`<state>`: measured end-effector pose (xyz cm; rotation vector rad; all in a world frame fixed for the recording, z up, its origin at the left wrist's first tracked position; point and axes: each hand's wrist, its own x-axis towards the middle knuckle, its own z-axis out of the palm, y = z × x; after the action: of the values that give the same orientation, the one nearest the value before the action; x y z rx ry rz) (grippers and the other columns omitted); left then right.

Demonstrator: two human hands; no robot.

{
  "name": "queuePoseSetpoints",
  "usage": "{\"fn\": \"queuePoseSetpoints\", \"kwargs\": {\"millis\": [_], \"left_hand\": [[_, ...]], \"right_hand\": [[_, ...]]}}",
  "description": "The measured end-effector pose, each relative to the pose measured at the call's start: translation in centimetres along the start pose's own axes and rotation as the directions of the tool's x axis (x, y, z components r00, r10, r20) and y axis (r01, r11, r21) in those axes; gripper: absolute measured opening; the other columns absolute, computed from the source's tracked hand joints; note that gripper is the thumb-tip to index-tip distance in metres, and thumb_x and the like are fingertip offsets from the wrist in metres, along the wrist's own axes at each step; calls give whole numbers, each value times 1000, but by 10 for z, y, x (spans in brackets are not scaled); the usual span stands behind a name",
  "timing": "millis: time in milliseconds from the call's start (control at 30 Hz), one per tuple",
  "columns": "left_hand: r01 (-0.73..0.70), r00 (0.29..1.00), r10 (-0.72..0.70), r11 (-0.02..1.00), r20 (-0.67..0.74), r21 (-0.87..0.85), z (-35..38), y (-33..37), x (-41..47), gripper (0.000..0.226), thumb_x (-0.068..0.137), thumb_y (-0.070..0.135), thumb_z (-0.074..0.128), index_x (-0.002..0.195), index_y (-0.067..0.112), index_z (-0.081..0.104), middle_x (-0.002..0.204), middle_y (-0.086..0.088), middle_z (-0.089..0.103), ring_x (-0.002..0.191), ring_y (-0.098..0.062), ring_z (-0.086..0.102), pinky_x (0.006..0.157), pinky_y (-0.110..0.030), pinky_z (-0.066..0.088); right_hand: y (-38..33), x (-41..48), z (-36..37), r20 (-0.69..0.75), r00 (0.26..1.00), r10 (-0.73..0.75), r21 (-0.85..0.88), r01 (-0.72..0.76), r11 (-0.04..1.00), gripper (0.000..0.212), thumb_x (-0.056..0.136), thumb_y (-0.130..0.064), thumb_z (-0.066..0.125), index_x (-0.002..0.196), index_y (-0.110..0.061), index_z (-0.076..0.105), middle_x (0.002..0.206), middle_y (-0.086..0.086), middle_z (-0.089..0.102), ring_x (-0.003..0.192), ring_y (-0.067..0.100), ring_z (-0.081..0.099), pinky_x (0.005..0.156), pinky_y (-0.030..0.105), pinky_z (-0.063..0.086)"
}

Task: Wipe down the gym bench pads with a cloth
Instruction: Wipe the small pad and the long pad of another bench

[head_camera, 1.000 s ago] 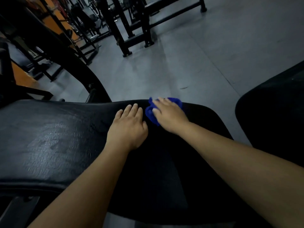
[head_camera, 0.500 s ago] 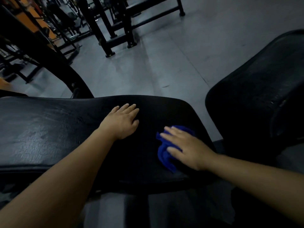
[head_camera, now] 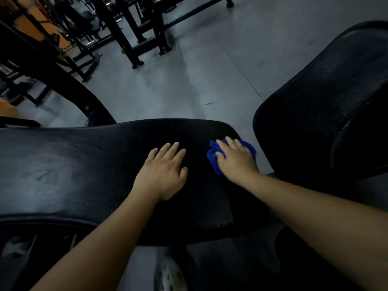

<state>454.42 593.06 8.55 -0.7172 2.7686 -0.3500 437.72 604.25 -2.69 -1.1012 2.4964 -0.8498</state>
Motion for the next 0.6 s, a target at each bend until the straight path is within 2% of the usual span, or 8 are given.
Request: {"fn": "queuePoseSetpoints", "kwargs": {"millis": [67, 167, 233, 367, 400, 467, 533, 600], "left_hand": [[3, 1000, -2, 1000, -16, 24, 2, 1, 0, 76, 91, 56, 6, 159, 25, 17, 168, 0, 7, 154, -18, 3, 125, -41, 6], [-29, 999, 28, 999, 14, 27, 1, 0, -1, 86, 83, 59, -1, 159, 24, 19, 168, -2, 9, 154, -20, 6, 124, -41, 7], [-46, 998, 45, 999, 36, 9, -4, -6, 14, 74, 94, 58, 11, 159, 25, 18, 168, -1, 10, 154, -20, 5, 124, -40, 7], [10, 1000, -10, 1000, 22, -18, -6, -8, 57, 61, 103, 48, 28, 159, 26, 17, 168, 2, 7, 154, -17, 3, 124, -42, 5], [30, 999, -30, 999, 13, -25, -4, -6, 63, 61, 103, 47, 27, 159, 25, 17, 168, 2, 6, 154, -17, 2, 124, -44, 4], [32, 999, -32, 999, 4, -2, 1, -5, 72, 62, 102, 47, 26, 159, 24, 15, 168, 1, 4, 154, -18, 1, 124, -46, 4], [-12, 999, 12, 1000, 31, 9, 2, -9, 77, 64, 102, 48, 25, 160, 23, 13, 168, 0, 3, 154, -20, 0, 124, -45, 4], [-31, 999, 31, 999, 15, 28, 2, -11, 77, 65, 102, 49, 24, 160, 22, 12, 168, -1, 2, 154, -21, 0, 124, -45, 4]], "right_hand": [[-13, -7, 1, -4, 995, -101, -11, 101, 995, 54, 104, -42, 32, 156, -29, 26, 165, -1, 17, 152, 23, 14, 122, 41, 11], [-2, -65, -4, 55, 929, -366, 102, 359, 928, 55, 104, -45, 37, 156, -33, 24, 164, -14, 11, 151, 9, 5, 122, 29, 4], [16, -49, -6, 39, 931, -363, 121, 356, 927, 55, 104, -42, 42, 155, -30, 28, 163, -12, 15, 151, 9, 9, 119, 23, 5], [-1, 66, -2, 4, 1000, -6, 85, 5, 996, 53, 103, -42, 38, 152, -22, 36, 163, 2, 26, 149, 22, 22, 121, 35, 17], [-12, 77, 1, -27, 1000, -1, 52, 3, 999, 52, 103, -43, 36, 151, -22, 37, 161, 3, 28, 148, 24, 24, 120, 38, 19], [-24, 66, 8, -47, 984, -173, 19, 174, 985, 51, 103, -41, 37, 152, -24, 36, 162, 1, 27, 149, 23, 22, 121, 39, 18], [-12, 38, 3, -7, 937, -348, 114, 346, 931, 52, 103, -39, 41, 153, -27, 34, 163, -5, 22, 151, 16, 16, 123, 34, 13], [11, 52, 3, 1, 952, -306, 108, 304, 946, 51, 103, -40, 45, 151, -26, 39, 162, -4, 26, 149, 14, 22, 122, 29, 15]]}}
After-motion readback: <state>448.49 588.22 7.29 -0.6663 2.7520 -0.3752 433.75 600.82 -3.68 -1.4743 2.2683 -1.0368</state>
